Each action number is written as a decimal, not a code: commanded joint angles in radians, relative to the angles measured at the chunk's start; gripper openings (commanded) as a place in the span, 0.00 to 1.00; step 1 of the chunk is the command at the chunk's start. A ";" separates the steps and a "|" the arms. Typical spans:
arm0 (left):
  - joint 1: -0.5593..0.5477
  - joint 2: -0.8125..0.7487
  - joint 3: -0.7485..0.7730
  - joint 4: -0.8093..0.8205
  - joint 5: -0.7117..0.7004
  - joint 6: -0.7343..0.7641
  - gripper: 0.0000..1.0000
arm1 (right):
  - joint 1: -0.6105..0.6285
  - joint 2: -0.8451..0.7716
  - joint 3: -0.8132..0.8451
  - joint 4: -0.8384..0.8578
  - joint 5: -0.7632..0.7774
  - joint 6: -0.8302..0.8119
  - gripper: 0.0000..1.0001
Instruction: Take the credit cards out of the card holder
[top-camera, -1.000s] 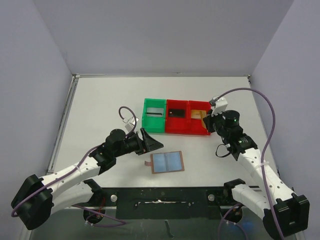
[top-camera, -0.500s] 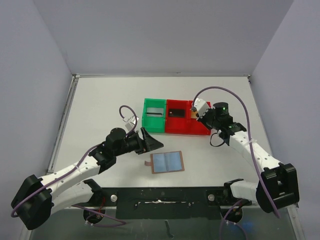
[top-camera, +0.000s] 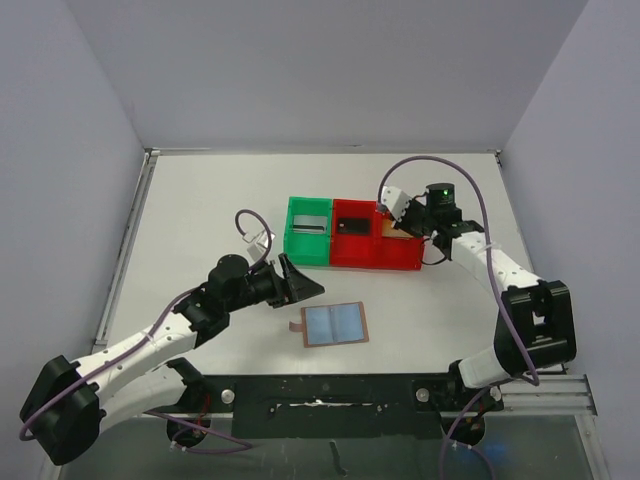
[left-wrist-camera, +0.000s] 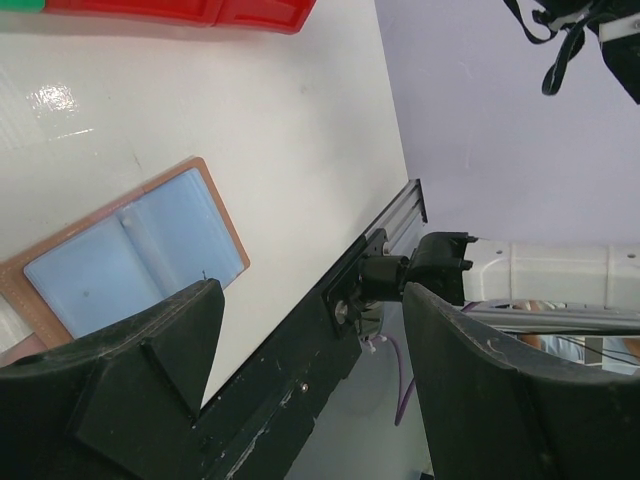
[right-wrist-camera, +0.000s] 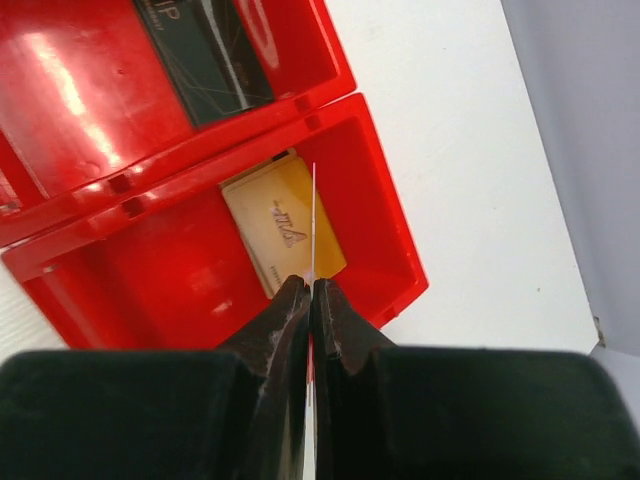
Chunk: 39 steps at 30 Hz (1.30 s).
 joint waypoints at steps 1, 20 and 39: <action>0.009 -0.042 0.054 -0.001 0.004 0.022 0.71 | -0.014 0.076 0.108 0.011 -0.023 -0.090 0.00; 0.020 -0.058 0.049 -0.016 -0.005 0.017 0.69 | -0.015 0.280 0.237 -0.061 -0.005 -0.263 0.02; 0.024 -0.064 0.042 -0.038 -0.014 0.021 0.67 | 0.007 0.362 0.232 -0.027 0.015 -0.296 0.05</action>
